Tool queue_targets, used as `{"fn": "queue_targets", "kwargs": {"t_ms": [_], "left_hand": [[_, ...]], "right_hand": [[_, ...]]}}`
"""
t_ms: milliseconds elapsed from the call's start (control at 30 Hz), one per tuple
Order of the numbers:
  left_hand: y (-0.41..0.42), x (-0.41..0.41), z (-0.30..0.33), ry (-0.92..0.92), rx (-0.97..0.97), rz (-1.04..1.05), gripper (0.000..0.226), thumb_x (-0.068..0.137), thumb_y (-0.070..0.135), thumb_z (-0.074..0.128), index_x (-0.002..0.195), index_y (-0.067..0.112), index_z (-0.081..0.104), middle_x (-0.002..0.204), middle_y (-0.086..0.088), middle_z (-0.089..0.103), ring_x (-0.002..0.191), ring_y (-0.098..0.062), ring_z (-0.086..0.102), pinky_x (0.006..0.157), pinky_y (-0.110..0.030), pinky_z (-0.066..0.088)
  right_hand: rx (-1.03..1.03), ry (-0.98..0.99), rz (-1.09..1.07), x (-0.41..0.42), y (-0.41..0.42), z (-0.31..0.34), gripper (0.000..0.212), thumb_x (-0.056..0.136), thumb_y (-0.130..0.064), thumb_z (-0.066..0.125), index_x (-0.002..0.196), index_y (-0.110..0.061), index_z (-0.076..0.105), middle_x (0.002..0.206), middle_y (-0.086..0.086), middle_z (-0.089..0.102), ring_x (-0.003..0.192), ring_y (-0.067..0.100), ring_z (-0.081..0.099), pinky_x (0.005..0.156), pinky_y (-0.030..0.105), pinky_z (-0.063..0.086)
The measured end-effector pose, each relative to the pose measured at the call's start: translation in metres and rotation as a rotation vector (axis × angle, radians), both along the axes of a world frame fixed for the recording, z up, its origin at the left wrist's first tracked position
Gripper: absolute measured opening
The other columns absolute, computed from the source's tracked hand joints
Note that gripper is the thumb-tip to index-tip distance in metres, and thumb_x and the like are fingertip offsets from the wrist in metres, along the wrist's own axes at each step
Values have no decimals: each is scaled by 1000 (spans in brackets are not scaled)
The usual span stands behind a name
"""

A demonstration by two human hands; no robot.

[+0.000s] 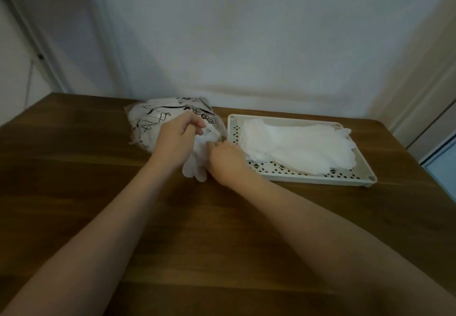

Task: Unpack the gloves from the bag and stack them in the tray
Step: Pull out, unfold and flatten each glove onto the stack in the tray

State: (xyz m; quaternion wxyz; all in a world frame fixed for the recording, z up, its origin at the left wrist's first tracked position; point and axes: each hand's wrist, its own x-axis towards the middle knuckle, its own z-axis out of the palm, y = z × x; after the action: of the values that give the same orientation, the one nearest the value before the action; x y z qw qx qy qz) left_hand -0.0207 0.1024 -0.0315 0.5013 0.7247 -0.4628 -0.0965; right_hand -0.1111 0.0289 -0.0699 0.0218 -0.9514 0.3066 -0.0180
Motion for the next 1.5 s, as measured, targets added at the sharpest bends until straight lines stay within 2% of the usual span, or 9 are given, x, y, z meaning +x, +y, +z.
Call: {"fn": "queue_targets", "kwargs": {"t_ms": [200, 367, 533, 667, 900, 1033, 1267, 1367, 1500], "left_hand": [[13, 5, -8, -33, 147, -228, 31, 91, 2, 43, 113, 18, 55, 112, 10, 53, 103, -3, 48, 83, -12, 38], [13, 8, -12, -122, 91, -174, 20, 88, 13, 61, 107, 17, 58, 103, 7, 58, 97, -5, 54, 89, -22, 46], [7, -7, -14, -98, 256, -312, 61, 72, 34, 76, 125, 20, 49, 114, 11, 54, 103, -5, 51, 86, -20, 42], [2, -16, -15, -154, 211, -243, 27, 86, 25, 63, 111, 19, 56, 95, 7, 58, 85, -12, 56, 67, -18, 44], [5, -22, 10, 304, 61, -293, 10, 89, 16, 58, 83, 20, 65, 84, 0, 67, 75, -3, 62, 71, -19, 51], [-1, -30, 29, 536, 158, -334, 15, 91, 20, 55, 91, 15, 69, 96, -7, 69, 86, -22, 64, 76, -32, 53], [-16, -51, 49, 447, 351, -509, 17, 87, 12, 54, 79, 6, 67, 69, -4, 64, 56, -11, 59, 50, -21, 44], [-17, -48, 53, 327, 423, -538, 11, 79, 13, 60, 74, 5, 66, 61, 0, 62, 53, -10, 56, 56, -23, 43], [-15, -38, 55, 204, 518, -499, 11, 75, 12, 63, 85, 11, 68, 90, -13, 68, 78, -23, 60, 71, -36, 46]], "right_hand": [[335, -415, 38, -16, -5, 16, 21, 96, -14, 46, 89, -7, 64, 72, -2, 54, 64, 11, 52, 62, 27, 44], [842, -795, -208, -38, -8, 46, 20, 94, -9, 41, 80, -11, 55, 80, 4, 57, 69, 14, 58, 60, 27, 50], [1320, -1137, -357, -49, -7, 51, 21, 97, -13, 36, 83, -14, 51, 85, 6, 54, 91, 25, 55, 84, 41, 48], [1543, -1281, -191, -65, -10, 54, 24, 98, -20, 37, 84, -9, 54, 77, 6, 57, 79, 19, 55, 78, 35, 47], [1495, -1374, -494, -100, -31, 66, 16, 89, -16, 59, 77, -7, 54, 64, 8, 63, 60, 21, 65, 68, 34, 58], [1044, -810, -395, -119, -41, 76, 16, 91, -10, 51, 94, 1, 62, 94, 15, 62, 80, 25, 61, 78, 31, 51], [746, -563, 49, -106, -23, 92, 28, 86, -32, 63, 113, -23, 63, 105, -14, 63, 99, 2, 60, 88, 21, 47], [667, -544, 57, -109, -21, 94, 12, 86, -14, 63, 96, -14, 70, 90, 1, 68, 83, 9, 62, 78, 31, 51], [699, -583, -39, -125, -33, 89, 28, 89, 2, 48, 82, -17, 68, 82, 2, 65, 80, 16, 62, 78, 34, 55]]}}
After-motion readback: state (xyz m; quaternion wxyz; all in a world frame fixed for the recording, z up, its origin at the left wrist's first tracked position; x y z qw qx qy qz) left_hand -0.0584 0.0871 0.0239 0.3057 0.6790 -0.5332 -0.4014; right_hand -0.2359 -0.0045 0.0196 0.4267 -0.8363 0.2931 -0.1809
